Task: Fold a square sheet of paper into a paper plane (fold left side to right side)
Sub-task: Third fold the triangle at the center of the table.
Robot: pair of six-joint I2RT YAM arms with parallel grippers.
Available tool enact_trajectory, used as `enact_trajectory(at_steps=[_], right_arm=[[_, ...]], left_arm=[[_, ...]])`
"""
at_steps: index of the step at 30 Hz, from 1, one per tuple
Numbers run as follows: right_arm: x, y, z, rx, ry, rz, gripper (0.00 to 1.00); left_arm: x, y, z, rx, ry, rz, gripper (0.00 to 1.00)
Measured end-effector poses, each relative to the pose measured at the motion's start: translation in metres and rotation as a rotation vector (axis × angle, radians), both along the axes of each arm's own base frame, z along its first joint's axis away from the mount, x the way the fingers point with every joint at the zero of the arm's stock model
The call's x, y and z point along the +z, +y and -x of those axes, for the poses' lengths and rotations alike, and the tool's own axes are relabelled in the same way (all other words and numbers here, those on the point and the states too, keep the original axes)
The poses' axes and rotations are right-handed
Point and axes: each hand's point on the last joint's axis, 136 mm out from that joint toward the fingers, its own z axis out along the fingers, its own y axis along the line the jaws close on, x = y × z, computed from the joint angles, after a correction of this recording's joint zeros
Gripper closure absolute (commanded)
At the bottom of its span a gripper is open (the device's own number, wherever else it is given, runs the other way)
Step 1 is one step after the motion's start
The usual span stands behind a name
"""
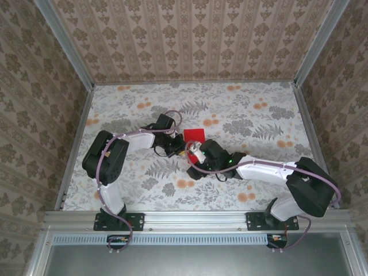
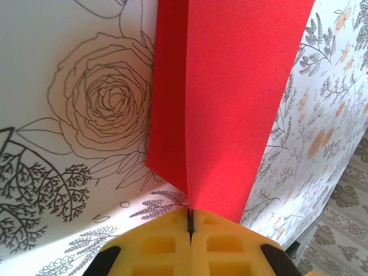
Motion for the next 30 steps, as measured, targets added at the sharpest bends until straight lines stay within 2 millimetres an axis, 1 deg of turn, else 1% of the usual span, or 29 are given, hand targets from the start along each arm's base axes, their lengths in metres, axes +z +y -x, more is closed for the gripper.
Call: enact_trajectory(at_steps=[4, 6, 8, 11, 14, 16, 19, 20, 21, 22, 25, 26, 28, 30], right_arm=[[-0.022, 0.005, -0.001, 0.034, -0.010, 0.087, 0.25], [-0.031, 0.008, -0.004, 0.043, -0.012, 0.121, 0.29], [-0.035, 0.010, -0.008, 0.047, -0.019, 0.139, 0.31], [-0.034, 0.015, -0.017, 0.048, -0.044, 0.148, 0.38], [-0.030, 0.020, -0.023, 0.049, -0.065, 0.146, 0.53], [-0.028, 0.023, -0.026, 0.048, -0.076, 0.143, 0.66], [-0.027, 0.023, -0.029, 0.043, -0.086, 0.140, 0.93], [-0.026, 0.023, -0.030, 0.042, -0.087, 0.139, 1.00], [-0.026, 0.023, -0.030, 0.041, -0.083, 0.135, 1.00], [-0.026, 0.023, -0.031, 0.040, -0.076, 0.129, 1.00], [-0.025, 0.021, -0.033, 0.046, -0.044, 0.110, 1.00], [-0.025, 0.021, -0.032, 0.049, -0.028, 0.101, 1.00], [-0.026, 0.019, -0.030, 0.055, 0.016, 0.082, 1.00], [-0.026, 0.018, -0.027, 0.064, 0.061, 0.061, 1.00]], left_arm=[[0.000, -0.001, 0.001, -0.003, 0.002, 0.005, 1.00], [0.000, -0.001, 0.001, -0.003, 0.003, 0.006, 1.00], [0.000, -0.001, 0.001, -0.004, 0.003, 0.006, 1.00], [0.001, -0.001, 0.001, -0.005, 0.005, 0.009, 1.00], [0.001, -0.001, 0.002, -0.007, 0.006, 0.011, 1.00], [0.001, -0.001, 0.002, -0.007, 0.006, 0.011, 1.00], [0.001, -0.001, 0.002, -0.007, 0.006, 0.011, 1.00], [0.001, -0.001, 0.002, -0.007, 0.007, 0.011, 1.00], [0.001, -0.001, 0.002, -0.008, 0.007, 0.011, 1.00], [0.001, -0.001, 0.002, -0.008, 0.007, 0.010, 0.96], [0.000, 0.003, 0.002, -0.016, 0.008, 0.005, 0.79], [-0.001, 0.005, 0.003, -0.023, 0.007, 0.001, 0.76], [0.001, 0.011, 0.002, -0.033, 0.002, -0.006, 0.69], [0.007, 0.017, -0.001, -0.042, -0.010, -0.012, 0.66]])
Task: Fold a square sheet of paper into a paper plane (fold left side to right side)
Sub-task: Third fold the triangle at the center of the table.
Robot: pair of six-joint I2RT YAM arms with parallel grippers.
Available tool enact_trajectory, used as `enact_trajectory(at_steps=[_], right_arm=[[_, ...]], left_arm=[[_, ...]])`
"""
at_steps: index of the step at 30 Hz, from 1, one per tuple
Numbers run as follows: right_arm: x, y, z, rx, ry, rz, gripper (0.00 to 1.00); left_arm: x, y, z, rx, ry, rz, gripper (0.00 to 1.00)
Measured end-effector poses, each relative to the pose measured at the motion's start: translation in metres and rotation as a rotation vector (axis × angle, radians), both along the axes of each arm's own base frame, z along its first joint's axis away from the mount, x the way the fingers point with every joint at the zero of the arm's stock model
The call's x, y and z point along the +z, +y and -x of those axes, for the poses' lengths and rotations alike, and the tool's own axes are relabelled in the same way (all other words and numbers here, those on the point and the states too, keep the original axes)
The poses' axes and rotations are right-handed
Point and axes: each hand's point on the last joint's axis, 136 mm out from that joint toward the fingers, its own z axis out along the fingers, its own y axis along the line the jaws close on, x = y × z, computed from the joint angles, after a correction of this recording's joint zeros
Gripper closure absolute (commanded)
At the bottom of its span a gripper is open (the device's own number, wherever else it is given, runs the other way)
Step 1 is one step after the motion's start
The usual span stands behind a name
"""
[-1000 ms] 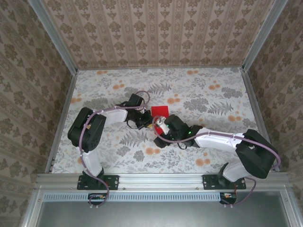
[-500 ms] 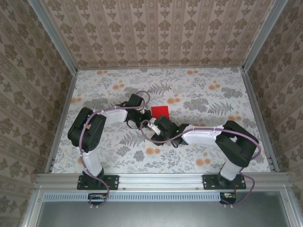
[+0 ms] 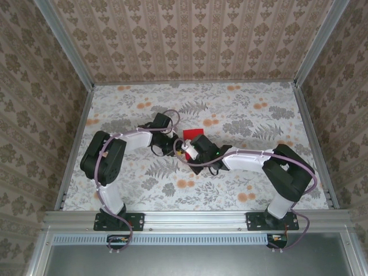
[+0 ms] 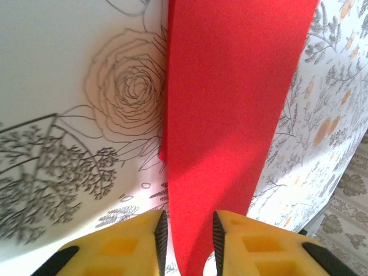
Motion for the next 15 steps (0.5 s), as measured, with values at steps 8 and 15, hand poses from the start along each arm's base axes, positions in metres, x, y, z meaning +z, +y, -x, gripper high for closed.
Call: enact_trajectory(at_steps=[8, 15], right_arm=[[0.006, 0.003, 0.007, -0.012, 0.140, -0.099, 1.00], [0.007, 0.013, 0.008, -0.009, 0.205, -0.133, 1.00]], left_arm=[[0.047, 0.017, -0.034, -0.029, -0.134, 0.040, 0.82], [0.037, -0.011, -0.063, -0.124, -0.162, 0.077, 0.90]])
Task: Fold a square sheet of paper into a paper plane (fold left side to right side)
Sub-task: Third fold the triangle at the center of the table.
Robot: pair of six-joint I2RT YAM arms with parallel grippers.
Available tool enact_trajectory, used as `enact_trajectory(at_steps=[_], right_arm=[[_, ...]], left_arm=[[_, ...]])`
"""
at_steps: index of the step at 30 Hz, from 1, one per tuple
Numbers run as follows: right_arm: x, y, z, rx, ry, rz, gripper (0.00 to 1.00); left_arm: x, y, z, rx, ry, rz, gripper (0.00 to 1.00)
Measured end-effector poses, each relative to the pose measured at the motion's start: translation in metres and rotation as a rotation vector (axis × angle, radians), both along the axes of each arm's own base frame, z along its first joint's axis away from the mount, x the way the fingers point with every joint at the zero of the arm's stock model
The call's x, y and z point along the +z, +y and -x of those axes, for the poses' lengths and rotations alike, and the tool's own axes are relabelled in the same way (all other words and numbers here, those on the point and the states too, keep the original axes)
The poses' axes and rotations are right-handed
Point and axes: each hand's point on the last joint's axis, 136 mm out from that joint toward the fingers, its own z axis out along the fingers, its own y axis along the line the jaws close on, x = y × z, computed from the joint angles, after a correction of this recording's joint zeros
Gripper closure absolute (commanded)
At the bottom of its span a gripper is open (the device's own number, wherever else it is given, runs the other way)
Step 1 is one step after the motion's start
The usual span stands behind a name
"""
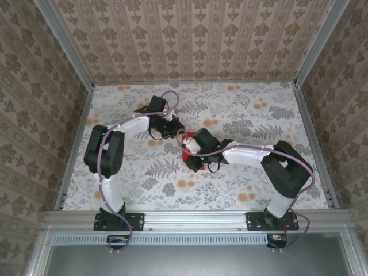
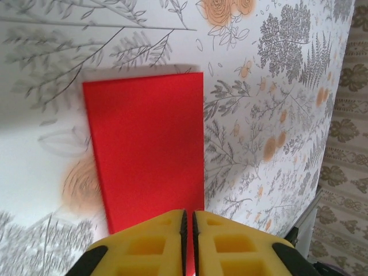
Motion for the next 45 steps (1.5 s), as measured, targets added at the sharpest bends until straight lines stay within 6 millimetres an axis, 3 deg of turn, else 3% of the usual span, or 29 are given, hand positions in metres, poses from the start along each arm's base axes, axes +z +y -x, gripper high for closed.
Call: enact_trajectory(at_steps=[6, 12, 29, 45], right_arm=[[-0.004, 0.000, 0.002, -0.013, 0.041, -0.008, 1.00], [-0.002, -0.001, 0.000, -0.029, 0.066, -0.027, 1.00], [-0.011, -0.048, -0.037, -0.244, 0.122, 0.016, 1.00], [-0.026, -0.064, -0.053, -0.327, 0.120, 0.092, 1.00]], left_arm=[[-0.037, -0.023, 0.003, -0.078, 0.047, -0.030, 0.92], [-0.063, -0.032, 0.014, -0.143, 0.087, -0.066, 0.99], [-0.064, -0.033, 0.015, -0.184, 0.052, -0.079, 1.00], [-0.064, -0.033, 0.015, -0.183, 0.047, -0.094, 1.00]])
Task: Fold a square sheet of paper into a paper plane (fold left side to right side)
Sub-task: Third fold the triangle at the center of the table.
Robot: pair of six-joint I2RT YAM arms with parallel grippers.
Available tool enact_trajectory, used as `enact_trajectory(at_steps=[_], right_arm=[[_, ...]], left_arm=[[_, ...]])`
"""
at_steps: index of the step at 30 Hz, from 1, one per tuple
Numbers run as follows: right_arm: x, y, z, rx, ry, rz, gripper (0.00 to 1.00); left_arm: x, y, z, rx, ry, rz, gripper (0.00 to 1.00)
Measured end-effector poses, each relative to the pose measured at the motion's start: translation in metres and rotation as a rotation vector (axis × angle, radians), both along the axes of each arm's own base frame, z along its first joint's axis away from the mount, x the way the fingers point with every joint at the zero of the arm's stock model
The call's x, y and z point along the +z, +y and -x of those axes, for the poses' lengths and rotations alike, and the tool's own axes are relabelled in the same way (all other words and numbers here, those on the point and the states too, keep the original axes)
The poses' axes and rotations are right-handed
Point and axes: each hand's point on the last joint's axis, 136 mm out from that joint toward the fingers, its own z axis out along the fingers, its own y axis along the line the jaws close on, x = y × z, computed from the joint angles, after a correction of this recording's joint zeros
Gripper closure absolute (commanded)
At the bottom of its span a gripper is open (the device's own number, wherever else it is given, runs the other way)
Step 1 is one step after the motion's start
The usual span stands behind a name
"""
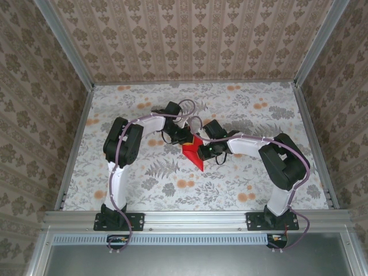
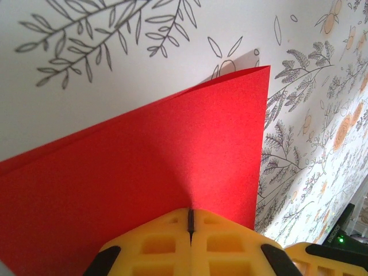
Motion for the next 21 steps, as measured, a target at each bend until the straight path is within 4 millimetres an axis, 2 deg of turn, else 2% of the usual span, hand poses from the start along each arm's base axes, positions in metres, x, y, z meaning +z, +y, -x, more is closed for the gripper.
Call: enact_trajectory(at_steps=[21], right_arm=[[-0.0044, -0.0041, -0.0056, -0.031, 0.002, 0.023, 1.00]], left_arm=[[-0.0001, -0.0001, -0.0001, 0.000, -0.002, -0.002, 1.00]])
